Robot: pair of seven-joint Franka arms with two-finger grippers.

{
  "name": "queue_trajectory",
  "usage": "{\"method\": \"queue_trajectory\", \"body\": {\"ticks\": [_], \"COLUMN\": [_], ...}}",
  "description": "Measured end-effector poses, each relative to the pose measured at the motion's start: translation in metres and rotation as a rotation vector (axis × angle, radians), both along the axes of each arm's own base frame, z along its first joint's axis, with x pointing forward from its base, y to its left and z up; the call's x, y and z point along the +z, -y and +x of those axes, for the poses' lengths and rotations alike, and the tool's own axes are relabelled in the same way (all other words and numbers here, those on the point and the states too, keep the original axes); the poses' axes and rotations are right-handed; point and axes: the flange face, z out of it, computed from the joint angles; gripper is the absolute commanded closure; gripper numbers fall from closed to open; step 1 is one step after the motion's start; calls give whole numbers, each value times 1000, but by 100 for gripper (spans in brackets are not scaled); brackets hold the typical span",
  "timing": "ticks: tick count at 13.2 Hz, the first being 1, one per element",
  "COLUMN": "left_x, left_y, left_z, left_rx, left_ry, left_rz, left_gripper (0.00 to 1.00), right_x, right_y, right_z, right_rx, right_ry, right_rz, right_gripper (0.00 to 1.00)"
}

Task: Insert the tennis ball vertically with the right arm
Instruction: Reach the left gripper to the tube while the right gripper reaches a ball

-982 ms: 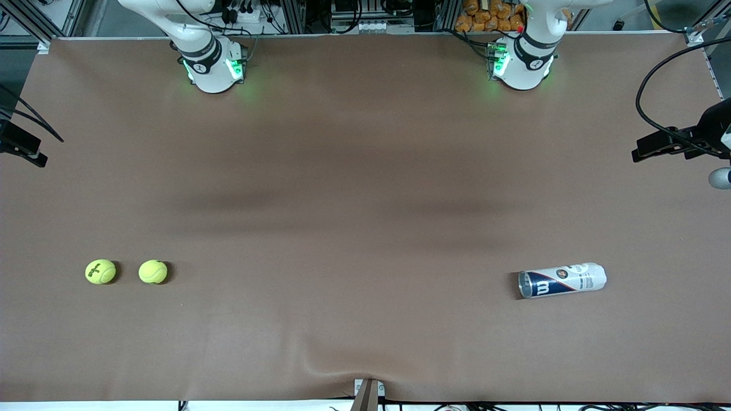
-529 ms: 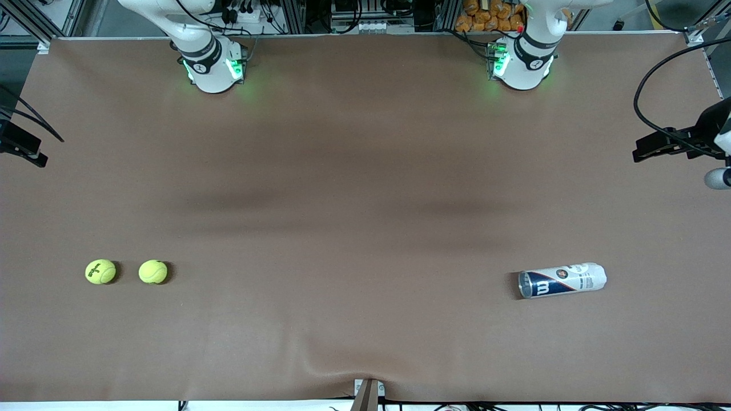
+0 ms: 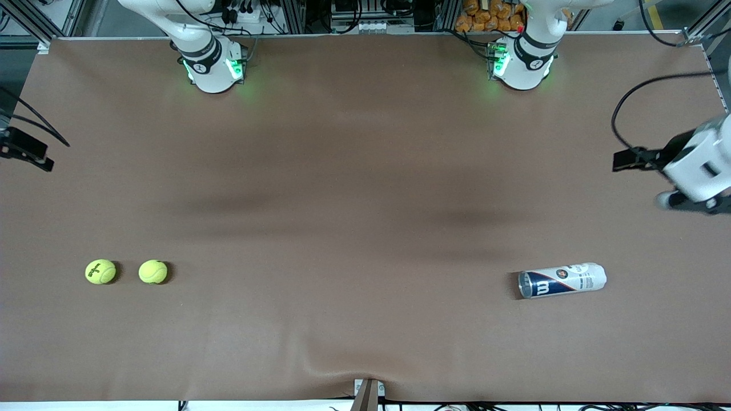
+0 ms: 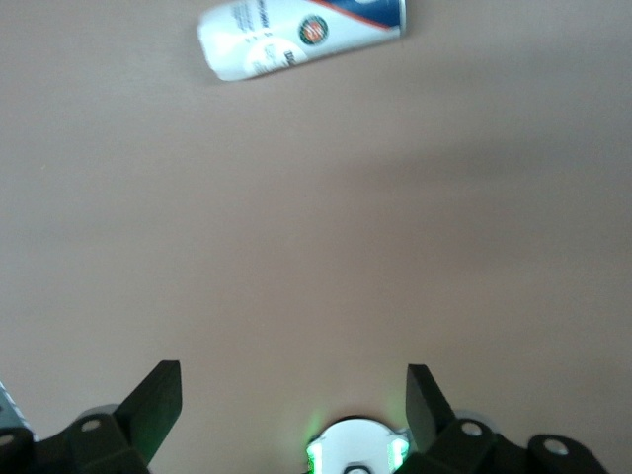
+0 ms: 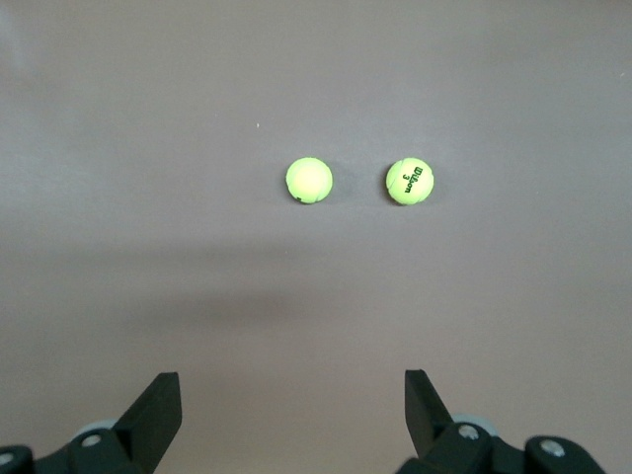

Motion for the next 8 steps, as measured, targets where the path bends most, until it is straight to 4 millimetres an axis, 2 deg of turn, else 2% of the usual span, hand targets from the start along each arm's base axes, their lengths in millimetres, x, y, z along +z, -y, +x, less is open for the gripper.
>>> {"method": "queue_trajectory", "body": {"ticks": [4,8], "left_x": [-85,-149], "left_y": [7,36], "left_z": [35,60], "left_rx": [-211,-530], "left_ry": [-69,-114], "left_rz": [16,152], "left_gripper": [0,0], "right_x": [-76,-136], "right_y": [10,12], "right_z": [36,62], "right_rx": [-11,-10], "right_ry": [-85,-115], "right_rz": [2,0], "right_gripper": [0,0]}}
